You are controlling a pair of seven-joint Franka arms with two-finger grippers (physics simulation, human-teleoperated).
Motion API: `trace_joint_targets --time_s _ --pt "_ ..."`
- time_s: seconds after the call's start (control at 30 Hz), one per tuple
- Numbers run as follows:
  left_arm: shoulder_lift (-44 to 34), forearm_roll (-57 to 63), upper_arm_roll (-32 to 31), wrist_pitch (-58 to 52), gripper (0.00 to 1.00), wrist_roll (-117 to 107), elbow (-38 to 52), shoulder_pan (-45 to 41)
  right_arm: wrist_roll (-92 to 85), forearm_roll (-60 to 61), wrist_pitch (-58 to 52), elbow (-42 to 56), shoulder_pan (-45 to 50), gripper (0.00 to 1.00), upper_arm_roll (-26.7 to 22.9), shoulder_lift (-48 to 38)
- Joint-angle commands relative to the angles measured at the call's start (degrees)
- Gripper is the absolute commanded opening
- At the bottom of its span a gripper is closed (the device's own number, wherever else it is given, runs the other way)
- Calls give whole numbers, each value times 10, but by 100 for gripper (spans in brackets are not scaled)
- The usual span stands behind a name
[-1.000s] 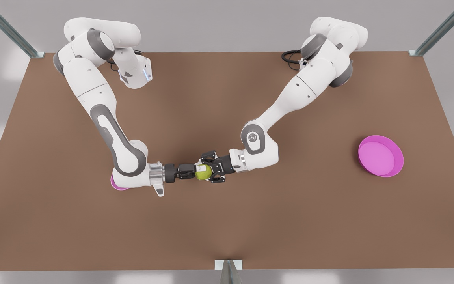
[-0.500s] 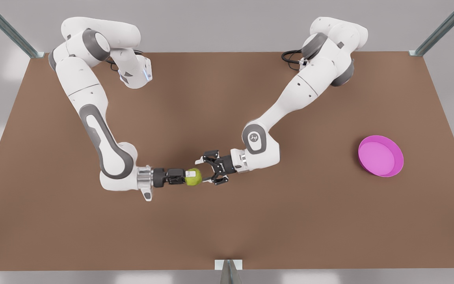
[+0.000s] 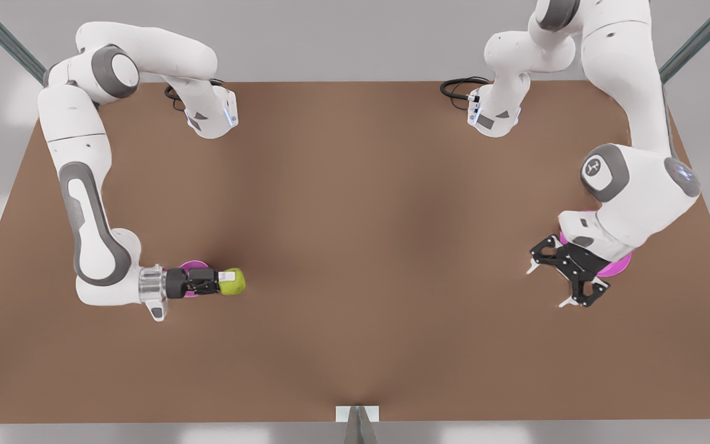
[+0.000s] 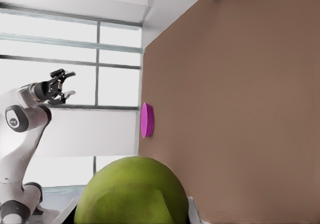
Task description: Use the left arm to pick up the apple from the plate, transfer it to the gripper of the right arm, and then use the right arm to place it into the bowl
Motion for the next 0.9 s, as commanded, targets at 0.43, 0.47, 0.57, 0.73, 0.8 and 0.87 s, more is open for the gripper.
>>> trace_joint_targets --time_s 0.43,0.47,0.57,0.73,0.8,0.87 --pt "-44 120 4 -298 100 -576 65 -3 -73 -162 -56 -1 -101 70 -9 5" --pt "-40 120 4 -298 100 -576 65 -2 -70 -163 -51 2 -98 70 -9 5" --pt "-40 112 4 -298 100 -577 64 -2 -58 -212 -29 16 -97 70 -9 5" --pt "-40 111 4 -299 100 -576 64 -1 -26 -266 7 16 -88 70 -9 6" --pt "-40 102 4 -299 100 -575 64 0 -3 -290 22 16 -87 70 -8 6" --pt "-40 102 4 -299 100 -574 64 3 7 -296 23 14 -80 70 -9 6"
